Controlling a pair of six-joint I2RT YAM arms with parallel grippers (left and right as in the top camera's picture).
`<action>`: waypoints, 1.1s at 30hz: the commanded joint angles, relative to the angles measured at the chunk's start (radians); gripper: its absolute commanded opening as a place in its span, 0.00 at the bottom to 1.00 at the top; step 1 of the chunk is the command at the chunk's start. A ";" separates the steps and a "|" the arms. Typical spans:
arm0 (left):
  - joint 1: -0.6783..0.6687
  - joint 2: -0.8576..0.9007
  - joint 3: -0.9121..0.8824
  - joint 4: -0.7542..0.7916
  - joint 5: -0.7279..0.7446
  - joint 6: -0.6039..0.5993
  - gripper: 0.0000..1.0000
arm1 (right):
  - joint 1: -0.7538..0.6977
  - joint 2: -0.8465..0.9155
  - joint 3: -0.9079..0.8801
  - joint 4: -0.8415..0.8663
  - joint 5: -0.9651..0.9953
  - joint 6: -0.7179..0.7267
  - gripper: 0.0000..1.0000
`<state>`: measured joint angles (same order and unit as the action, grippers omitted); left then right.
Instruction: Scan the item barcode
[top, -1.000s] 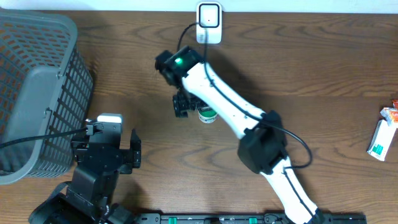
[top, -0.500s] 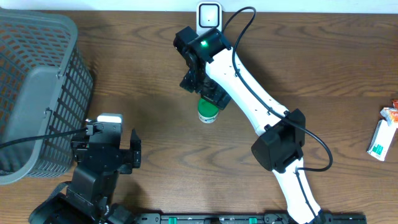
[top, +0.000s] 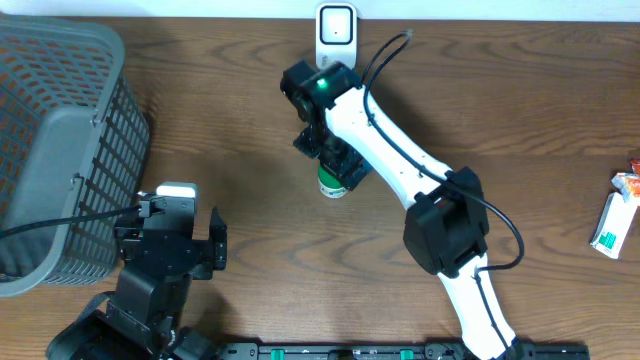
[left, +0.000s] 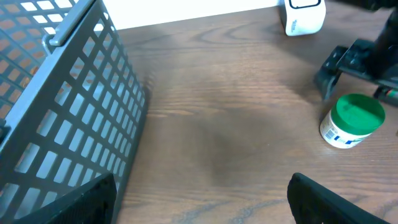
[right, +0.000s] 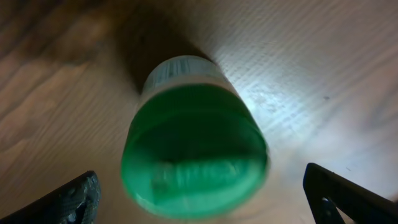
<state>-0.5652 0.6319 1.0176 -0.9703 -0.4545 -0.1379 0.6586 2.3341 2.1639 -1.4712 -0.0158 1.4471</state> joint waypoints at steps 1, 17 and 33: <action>-0.003 -0.004 -0.002 -0.002 -0.010 -0.006 0.88 | 0.008 0.018 -0.067 0.051 -0.018 0.011 0.99; -0.003 -0.004 -0.002 -0.002 -0.010 -0.006 0.88 | 0.010 0.018 -0.179 0.137 -0.012 -0.173 0.57; -0.003 -0.004 -0.002 -0.002 -0.010 -0.006 0.88 | -0.012 0.018 -0.179 0.105 0.128 -0.966 0.78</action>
<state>-0.5652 0.6319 1.0176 -0.9699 -0.4549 -0.1379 0.6498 2.3367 1.9972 -1.3582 0.0414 0.6315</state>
